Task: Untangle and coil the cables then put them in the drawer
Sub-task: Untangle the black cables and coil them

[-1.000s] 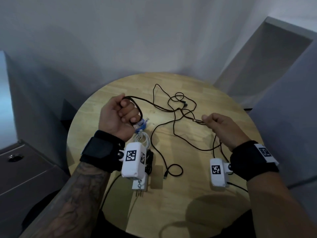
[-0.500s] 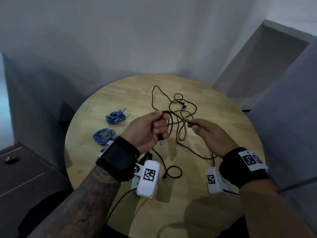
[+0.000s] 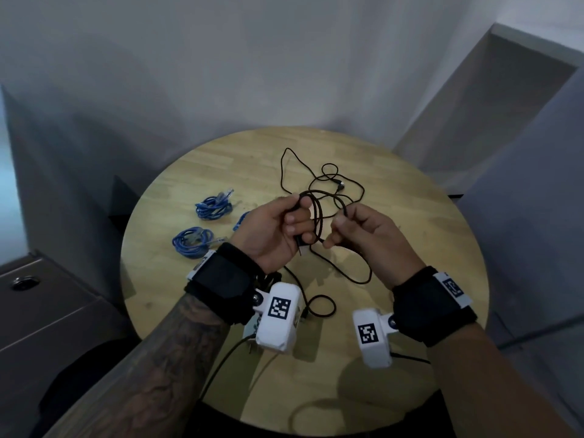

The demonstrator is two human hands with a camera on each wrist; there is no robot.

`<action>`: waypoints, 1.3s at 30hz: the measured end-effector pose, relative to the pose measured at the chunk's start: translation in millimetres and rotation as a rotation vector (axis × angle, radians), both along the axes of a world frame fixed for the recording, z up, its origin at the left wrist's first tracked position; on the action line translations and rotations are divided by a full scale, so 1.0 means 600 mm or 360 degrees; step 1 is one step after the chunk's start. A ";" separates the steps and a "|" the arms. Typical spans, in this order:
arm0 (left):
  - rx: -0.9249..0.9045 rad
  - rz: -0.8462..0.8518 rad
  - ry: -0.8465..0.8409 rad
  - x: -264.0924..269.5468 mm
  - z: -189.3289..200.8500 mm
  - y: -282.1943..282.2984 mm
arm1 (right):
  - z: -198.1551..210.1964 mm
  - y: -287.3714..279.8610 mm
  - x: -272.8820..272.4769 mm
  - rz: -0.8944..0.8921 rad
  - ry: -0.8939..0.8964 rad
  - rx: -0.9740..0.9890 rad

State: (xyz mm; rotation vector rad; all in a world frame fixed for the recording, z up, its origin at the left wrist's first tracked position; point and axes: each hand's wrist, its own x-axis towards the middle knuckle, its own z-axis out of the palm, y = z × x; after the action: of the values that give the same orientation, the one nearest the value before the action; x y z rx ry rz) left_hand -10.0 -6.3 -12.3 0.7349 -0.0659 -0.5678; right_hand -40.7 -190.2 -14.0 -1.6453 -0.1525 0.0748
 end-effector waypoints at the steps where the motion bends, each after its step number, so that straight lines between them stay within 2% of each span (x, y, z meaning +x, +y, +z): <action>1: -0.0108 -0.0013 0.0027 0.001 0.002 0.004 | -0.002 -0.002 0.002 -0.0037 0.0010 -0.0006; 4: -0.0329 0.0056 0.0052 0.004 0.011 0.016 | -0.008 -0.006 0.009 -0.0070 -0.0039 -0.0305; 9: -0.0319 0.0306 -0.0056 0.003 0.007 0.008 | -0.030 0.021 0.001 0.0140 -0.0189 -0.0879; 14: -0.0123 0.0532 -0.0174 0.000 -0.010 -0.010 | -0.022 0.036 -0.010 0.0339 -0.0038 -0.0814; 18: 0.0379 0.0672 -0.0451 -0.008 -0.018 -0.027 | -0.012 0.015 -0.008 0.0346 0.0048 -0.0950; 21: 0.0669 0.0735 -0.0667 -0.013 -0.016 -0.032 | -0.013 0.006 -0.012 0.0281 -0.0076 -0.1068; 25: 0.0772 0.0806 -0.0760 -0.008 -0.012 -0.024 | -0.003 0.013 -0.017 0.0288 0.0061 -0.0892; 29: 0.1085 0.0657 -0.0992 -0.010 -0.018 -0.025 | 0.011 0.017 -0.025 0.0304 0.0065 -0.0854; 32: 0.1395 0.0427 -0.1162 -0.013 -0.019 -0.027 | 0.026 -0.007 -0.022 0.0288 0.0179 -0.0555; 35: 0.1413 0.0171 -0.1101 -0.012 -0.018 -0.022 | 0.035 -0.029 -0.017 0.0233 0.0143 -0.0439; 39: 0.1399 -0.0097 -0.0983 -0.015 -0.017 -0.020 | 0.036 -0.043 -0.005 -0.0114 -0.0053 -0.0455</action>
State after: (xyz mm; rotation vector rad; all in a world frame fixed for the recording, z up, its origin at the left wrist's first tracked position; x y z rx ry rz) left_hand -18.8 -18.3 -22.2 1.7559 -0.4307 -0.3941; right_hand -43.5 -215.8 7.7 -1.9365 -0.1112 0.0149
